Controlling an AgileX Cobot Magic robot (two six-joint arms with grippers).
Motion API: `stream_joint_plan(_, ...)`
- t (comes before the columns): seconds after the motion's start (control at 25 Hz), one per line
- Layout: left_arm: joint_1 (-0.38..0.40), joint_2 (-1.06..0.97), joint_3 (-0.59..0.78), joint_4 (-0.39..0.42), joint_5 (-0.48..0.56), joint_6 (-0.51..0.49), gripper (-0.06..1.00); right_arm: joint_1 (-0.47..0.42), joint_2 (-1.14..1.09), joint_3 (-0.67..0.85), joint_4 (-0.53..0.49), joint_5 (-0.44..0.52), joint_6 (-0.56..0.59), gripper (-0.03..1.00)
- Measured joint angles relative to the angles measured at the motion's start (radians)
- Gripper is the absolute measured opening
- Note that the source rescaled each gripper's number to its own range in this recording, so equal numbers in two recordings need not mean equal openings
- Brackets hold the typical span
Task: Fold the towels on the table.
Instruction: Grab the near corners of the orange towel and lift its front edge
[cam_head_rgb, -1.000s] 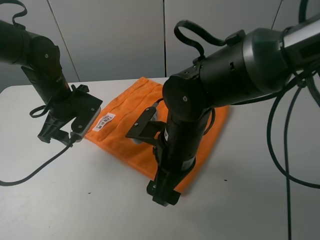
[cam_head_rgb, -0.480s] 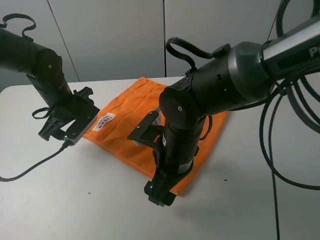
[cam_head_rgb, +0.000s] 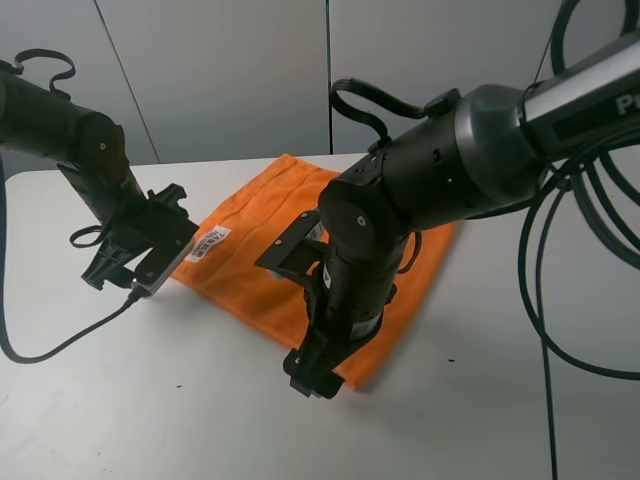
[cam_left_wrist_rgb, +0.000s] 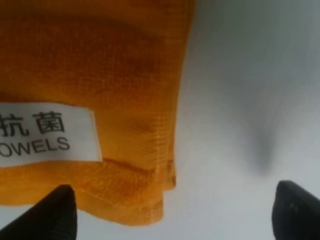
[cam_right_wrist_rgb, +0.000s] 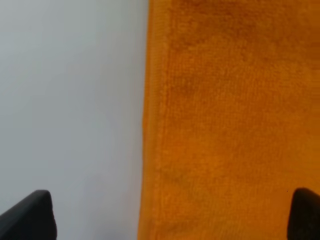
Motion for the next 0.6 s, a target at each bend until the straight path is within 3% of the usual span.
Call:
stream_joint_plan(0.16,0.0,0.0,0.009,-0.024,-0.009,0.032,1.0,0.0,0.0,0.0,-0.03,0.0,0.037,1.0)
stream_joint_plan(0.4,0.0,0.002,0.011,-0.132,-0.009,0.134,1.0,0.0,0.03,-0.002,-0.04,0.044,0.05,1.0)
stream_joint_plan(0.6,0.0,0.03,0.011,-0.143,-0.009,0.149,1.0,0.0,0.065,-0.002,-0.038,0.054,0.05,1.0)
